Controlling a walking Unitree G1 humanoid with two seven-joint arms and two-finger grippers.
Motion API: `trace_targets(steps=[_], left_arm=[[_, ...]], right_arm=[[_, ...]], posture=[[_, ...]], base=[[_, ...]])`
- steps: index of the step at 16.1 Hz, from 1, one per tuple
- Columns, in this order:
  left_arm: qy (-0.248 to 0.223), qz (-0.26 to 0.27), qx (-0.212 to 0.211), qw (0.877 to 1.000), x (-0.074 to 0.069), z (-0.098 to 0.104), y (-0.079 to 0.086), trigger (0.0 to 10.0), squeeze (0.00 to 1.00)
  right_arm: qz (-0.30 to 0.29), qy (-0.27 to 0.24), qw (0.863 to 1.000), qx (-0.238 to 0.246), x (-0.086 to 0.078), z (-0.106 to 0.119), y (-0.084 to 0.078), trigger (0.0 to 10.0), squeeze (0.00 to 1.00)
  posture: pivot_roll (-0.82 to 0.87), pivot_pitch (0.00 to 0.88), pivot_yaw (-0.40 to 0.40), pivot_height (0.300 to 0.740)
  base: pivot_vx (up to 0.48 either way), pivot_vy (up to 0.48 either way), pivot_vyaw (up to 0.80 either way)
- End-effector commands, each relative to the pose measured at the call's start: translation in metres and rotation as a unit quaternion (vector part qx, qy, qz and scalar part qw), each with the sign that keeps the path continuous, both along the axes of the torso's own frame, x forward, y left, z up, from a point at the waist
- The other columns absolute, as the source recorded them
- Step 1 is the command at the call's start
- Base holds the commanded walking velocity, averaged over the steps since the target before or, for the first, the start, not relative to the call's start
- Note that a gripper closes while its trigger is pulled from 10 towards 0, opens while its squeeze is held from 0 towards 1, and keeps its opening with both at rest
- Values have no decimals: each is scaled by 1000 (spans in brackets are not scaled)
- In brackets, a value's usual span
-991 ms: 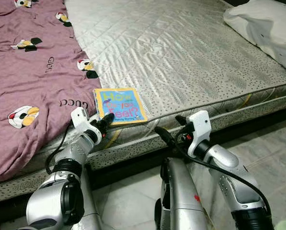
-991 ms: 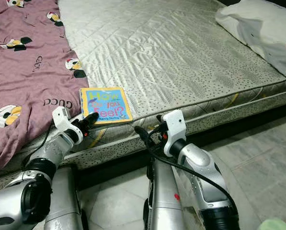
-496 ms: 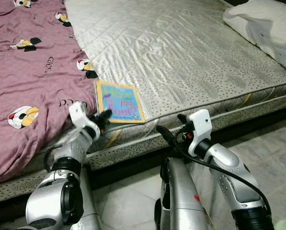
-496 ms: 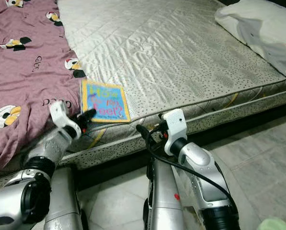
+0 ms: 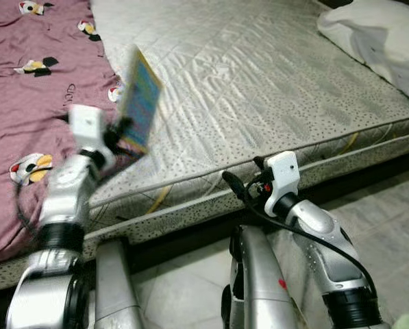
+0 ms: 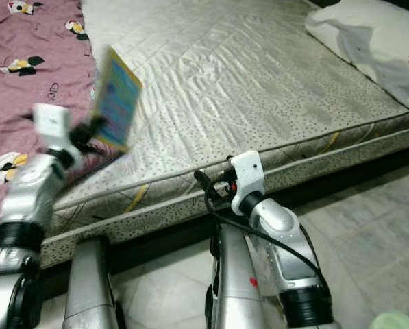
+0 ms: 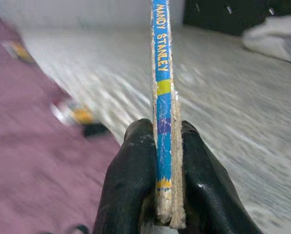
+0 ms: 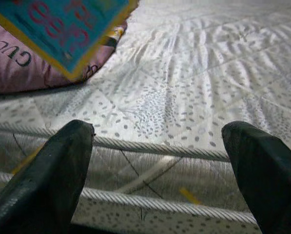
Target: Clean up the room
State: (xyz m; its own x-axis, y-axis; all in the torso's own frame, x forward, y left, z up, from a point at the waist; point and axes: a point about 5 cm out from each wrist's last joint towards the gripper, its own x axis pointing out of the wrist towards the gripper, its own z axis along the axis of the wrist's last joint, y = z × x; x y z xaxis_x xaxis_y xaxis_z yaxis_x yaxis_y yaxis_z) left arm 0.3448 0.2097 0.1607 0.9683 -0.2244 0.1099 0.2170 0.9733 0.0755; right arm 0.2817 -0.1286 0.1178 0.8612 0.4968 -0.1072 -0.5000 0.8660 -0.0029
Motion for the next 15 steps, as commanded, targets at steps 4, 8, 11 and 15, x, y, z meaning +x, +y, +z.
trace_targets(steps=[4, 8, 11, 15], left_arm=[[-116, 76, 10, 990, -33, 39, -7, 0, 0], [-114, 125, 53, 984, -69, 30, -7, 3294, 0], [-86, 172, 65, 979, -88, 14, -2, 10000, 0], [-65, 213, 65, 973, -95, 9, 4, 10000, 0]], right_arm=[[-38, -20, 999, -6, 2, 0, -6, 10000, 0], [-56, -29, 998, 18, 12, 3, -4, 10000, 0], [-55, -30, 998, 26, 13, 4, 0, 10000, 0], [-67, -28, 997, 38, 18, 5, -1, 10000, 0]], posture=[[-32, 0, -22, 469], [1, 0, -27, 469], [15, 0, -33, 502], [17, 0, -31, 550]], base=[[0, 0, 0], [0, 0, 0], [0, 0, 0], [0, 0, 0]])
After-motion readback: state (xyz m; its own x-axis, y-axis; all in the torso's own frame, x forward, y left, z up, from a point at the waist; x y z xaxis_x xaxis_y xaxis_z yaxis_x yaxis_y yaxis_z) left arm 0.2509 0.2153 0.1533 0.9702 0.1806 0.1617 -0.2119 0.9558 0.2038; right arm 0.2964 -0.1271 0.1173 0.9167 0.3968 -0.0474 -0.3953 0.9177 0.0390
